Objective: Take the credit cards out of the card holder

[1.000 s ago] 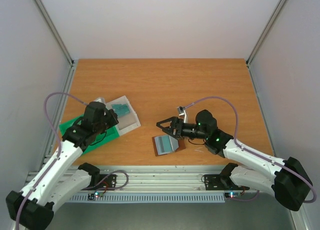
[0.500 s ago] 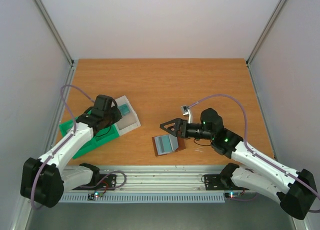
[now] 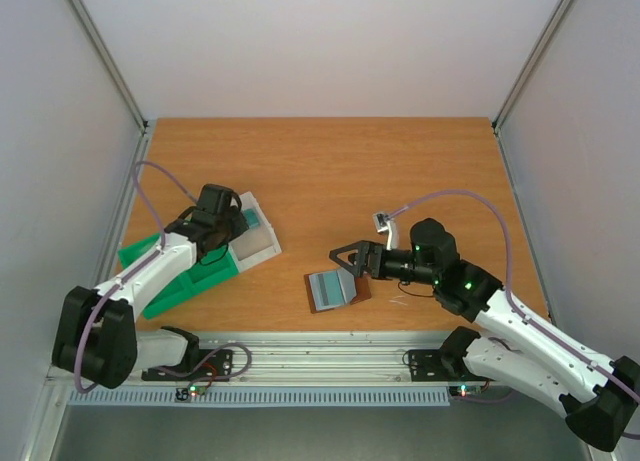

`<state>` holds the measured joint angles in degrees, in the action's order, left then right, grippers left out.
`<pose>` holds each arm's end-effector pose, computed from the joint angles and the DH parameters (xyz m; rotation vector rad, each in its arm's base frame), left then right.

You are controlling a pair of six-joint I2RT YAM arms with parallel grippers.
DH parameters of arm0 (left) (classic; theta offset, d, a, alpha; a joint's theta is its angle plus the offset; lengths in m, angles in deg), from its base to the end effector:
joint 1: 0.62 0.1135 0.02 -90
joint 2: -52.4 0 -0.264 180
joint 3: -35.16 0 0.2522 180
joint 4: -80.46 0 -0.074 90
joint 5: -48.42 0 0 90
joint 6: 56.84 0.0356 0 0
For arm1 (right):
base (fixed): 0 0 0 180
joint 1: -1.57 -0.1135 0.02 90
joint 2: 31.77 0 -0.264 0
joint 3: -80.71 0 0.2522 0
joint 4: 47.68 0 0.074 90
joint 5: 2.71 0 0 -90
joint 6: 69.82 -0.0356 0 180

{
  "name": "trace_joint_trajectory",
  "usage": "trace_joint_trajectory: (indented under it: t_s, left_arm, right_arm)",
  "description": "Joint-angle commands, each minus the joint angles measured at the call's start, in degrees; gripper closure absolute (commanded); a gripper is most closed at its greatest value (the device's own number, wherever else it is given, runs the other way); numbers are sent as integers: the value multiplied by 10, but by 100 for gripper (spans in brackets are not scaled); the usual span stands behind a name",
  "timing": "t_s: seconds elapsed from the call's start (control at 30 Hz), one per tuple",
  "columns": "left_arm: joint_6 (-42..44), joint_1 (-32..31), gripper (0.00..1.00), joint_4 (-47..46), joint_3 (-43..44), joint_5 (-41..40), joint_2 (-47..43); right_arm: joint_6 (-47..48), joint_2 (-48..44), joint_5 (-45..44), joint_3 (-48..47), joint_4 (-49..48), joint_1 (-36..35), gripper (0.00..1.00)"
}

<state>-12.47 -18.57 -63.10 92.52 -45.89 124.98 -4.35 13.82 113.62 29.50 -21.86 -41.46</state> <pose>0.2408 -0.0752 0.2133 -0.6319 2.4278 -0.3792 0.1249 0.1382 0.2902 -0.6627 1.9787 1.1992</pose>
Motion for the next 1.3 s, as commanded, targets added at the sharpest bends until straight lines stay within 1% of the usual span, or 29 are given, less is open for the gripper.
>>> trace_joint_trajectory:
  t_s: [0.0,0.23,0.63,0.93,1.27]
  left_arm:
    - [-4,3,99,-41,14,-33,14]
    - [-17,3,99,-56,8,-40,49]
    - [-6,3,90,-49,17,-47,77]
    - [11,3,85,-23,29,-56,66]
    - [28,3,83,3,52,-38,66]
  right_arm:
    - [24,-13,-27,-22,45,1,2]
    - [33,-7,-50,-41,91,1,2]
    - [22,5,-61,-39,99,2,2]
    - [12,27,-67,-39,105,1,2]
    - [23,29,-86,-38,126,1,2]
